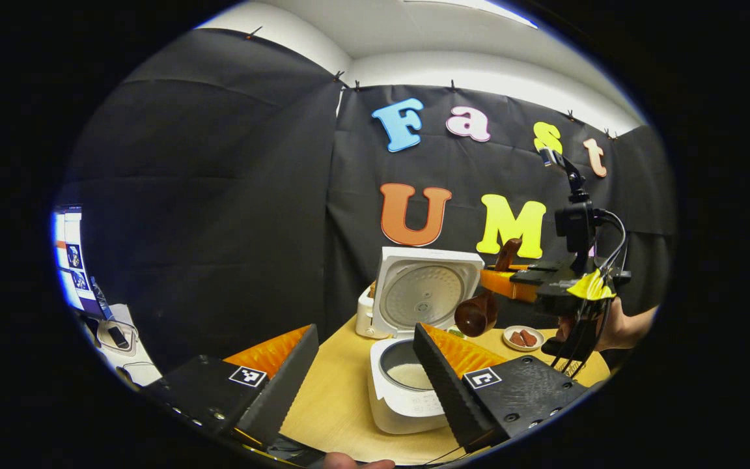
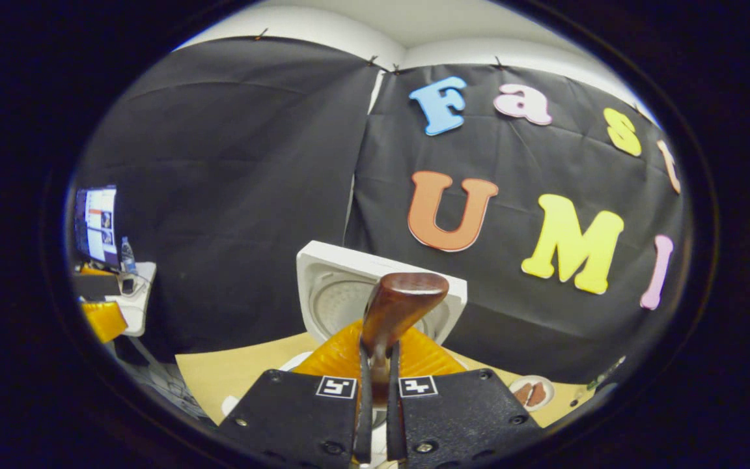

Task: Close the left gripper, press the button to open the rice cooker; take a wooden spoon from the chopstick holder with the right hand, scoop a spoonful of rice and pour it into the rice cooker, then put the wooden spoon back into the chopstick holder.

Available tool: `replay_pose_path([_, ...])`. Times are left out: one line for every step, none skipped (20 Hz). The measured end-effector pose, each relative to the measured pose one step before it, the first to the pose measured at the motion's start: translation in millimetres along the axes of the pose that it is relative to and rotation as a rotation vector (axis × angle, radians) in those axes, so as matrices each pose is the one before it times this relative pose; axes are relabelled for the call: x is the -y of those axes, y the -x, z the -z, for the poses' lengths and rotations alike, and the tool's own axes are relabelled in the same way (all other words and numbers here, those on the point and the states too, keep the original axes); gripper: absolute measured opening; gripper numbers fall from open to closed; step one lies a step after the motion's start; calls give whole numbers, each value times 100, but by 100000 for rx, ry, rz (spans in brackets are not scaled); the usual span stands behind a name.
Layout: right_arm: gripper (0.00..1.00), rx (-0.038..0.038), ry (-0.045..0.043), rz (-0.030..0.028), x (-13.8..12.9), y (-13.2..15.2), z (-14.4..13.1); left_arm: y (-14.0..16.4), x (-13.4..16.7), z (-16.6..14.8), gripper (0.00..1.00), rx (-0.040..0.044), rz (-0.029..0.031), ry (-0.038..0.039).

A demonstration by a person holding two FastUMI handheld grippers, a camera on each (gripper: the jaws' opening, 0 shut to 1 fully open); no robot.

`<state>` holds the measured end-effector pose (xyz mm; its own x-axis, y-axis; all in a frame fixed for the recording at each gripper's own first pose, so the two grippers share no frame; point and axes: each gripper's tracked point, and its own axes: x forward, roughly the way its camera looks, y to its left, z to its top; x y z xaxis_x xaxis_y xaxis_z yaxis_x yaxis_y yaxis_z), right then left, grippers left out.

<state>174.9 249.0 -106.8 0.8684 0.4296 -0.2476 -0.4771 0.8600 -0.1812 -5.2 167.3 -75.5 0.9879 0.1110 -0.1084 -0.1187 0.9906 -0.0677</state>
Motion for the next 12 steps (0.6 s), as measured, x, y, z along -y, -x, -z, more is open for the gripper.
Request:
replay_pose_path([9, -160, -5028, 1002, 859, 768, 130, 197, 518, 269, 94, -667, 262, 22])
replay_pose_path([11, 320, -5857, 911, 1195, 957, -106, 211, 475, 159, 94, -440, 73, -42])
replay_pose_path([11, 347, -6147, 453, 1123, 983, -92, 95, 475, 177, 94, -644, 297, -298])
replay_pose_path([11, -23, -6218, 195, 970, 1029, -235, -52, 476, 42, 94, -778, 66, -612])
replay_pose_path([11, 96, -5963, 605, 1214, 1088, -30, -43, 480, 124, 94, -927, 189, -346])
replay_pose_path([11, 465, -5749, 1671, 1670, 1243, -68, 106, 661, 84, 94, -626, 798, -53])
replay_pose_path([11, 675, -4927, 2511, 1788, 1309, -104, -18, 688, -70, 94, -71, 778, -392])
replay_pose_path([11, 942, -4129, 2949, 2050, 1246, -154, -158, 767, -128, 94, 63, 1001, -560])
replay_pose_path([11, 774, -3097, 3348, 2051, 1099, -211, -204, 746, -143, 94, 389, 1289, -405])
replay_pose_path([11, 774, -2529, 3268, 2022, 1382, -30, -379, 868, -206, 94, 303, 1656, -285])
replay_pose_path([10, 945, -1854, 3273, 2053, 1161, -240, -361, 921, -36, 94, 21, 1879, -431])
replay_pose_path([10, 835, -1330, 3798, 2129, 1086, -185, -348, 845, 78, 94, -311, 1871, -688])
